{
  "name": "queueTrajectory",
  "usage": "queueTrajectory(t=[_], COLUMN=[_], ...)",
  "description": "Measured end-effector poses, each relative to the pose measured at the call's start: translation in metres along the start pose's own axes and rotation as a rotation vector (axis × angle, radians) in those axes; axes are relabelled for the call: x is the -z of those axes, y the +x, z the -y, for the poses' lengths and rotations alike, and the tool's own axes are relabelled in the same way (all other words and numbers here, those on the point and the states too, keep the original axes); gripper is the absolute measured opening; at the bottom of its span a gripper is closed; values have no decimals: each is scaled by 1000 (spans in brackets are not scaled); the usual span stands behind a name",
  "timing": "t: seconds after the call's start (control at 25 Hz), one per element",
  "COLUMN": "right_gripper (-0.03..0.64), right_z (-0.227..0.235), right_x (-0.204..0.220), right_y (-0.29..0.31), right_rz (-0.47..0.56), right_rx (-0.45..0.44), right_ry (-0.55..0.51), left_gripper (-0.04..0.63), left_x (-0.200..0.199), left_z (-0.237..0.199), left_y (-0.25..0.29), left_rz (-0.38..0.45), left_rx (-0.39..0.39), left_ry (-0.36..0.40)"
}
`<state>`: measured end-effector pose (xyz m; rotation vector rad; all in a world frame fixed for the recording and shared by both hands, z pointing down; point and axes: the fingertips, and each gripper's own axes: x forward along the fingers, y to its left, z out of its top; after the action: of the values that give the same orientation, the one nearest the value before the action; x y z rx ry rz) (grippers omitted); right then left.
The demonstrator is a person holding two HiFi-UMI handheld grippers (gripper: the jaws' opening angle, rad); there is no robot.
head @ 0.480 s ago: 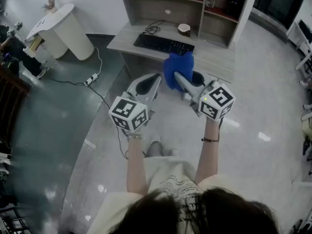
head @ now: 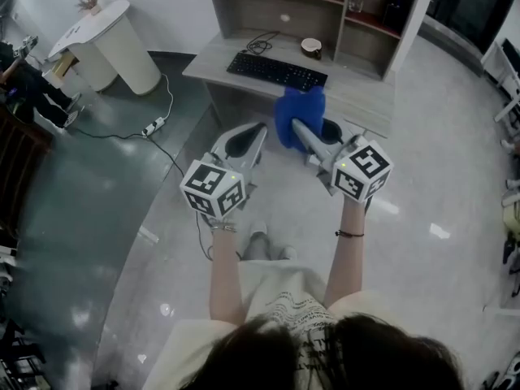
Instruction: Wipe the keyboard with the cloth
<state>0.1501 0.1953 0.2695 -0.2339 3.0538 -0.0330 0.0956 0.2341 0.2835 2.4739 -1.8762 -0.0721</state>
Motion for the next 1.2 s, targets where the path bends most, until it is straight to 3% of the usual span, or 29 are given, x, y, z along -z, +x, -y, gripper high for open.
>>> queueTrajectory(t=[0.32, 0.72, 1.2], right_gripper=[59, 60, 58], right_z=[12, 14, 56], right_x=[-6, 12, 31], right_y=[-15, 8, 41], right_rz=[25, 6, -20], right_rx=[43, 35, 81], right_ry=[16, 57, 79], left_gripper=[3, 4, 4], left_x=[-1, 12, 26], left_z=[9, -15, -53], left_y=[-4, -7, 43], left_rz=[-2, -16, -49], left_rx=[-17, -47, 26], left_ry=[10, -13, -37])
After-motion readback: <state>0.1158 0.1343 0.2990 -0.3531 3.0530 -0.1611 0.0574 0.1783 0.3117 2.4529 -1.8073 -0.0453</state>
